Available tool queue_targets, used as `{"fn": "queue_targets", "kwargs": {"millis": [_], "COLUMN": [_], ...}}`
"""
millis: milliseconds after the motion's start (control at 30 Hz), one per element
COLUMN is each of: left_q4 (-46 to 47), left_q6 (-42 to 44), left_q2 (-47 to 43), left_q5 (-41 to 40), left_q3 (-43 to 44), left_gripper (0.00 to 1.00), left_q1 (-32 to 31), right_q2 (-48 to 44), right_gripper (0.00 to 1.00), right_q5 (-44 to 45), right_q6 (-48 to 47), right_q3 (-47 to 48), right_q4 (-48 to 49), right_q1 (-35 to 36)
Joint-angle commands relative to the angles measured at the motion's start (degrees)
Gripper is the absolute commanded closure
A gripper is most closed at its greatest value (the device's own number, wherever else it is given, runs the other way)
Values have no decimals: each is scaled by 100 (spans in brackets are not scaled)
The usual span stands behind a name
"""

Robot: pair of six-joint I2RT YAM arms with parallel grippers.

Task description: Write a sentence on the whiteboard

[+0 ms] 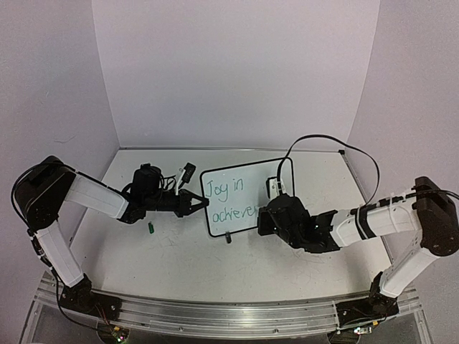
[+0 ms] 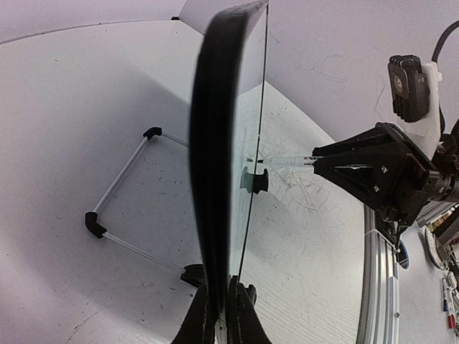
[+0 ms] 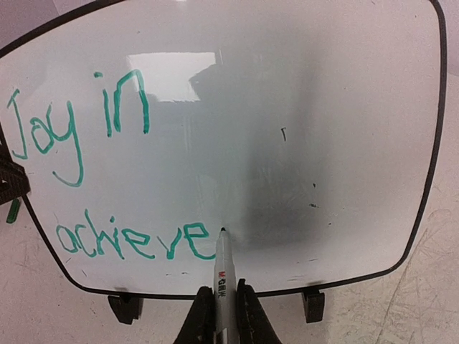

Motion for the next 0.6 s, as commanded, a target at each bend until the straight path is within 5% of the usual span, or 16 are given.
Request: {"fn": "queue_targets", "kwargs": {"millis": [0, 567], "left_q4": [-35, -57], "left_q6": [215, 225], "left_q2": [-169, -172], "left_q5": [-225, -221], "left_q3": [59, 68], "left_gripper": [100, 100], "left_q1": [20, 15], "right_q2": [110, 303], "right_gripper": [100, 100], "right_q5": [205, 321], "right_q6": [-84, 200], "right_q3": [247, 263], "right_q4": [147, -393], "right_q1": [21, 74]}}
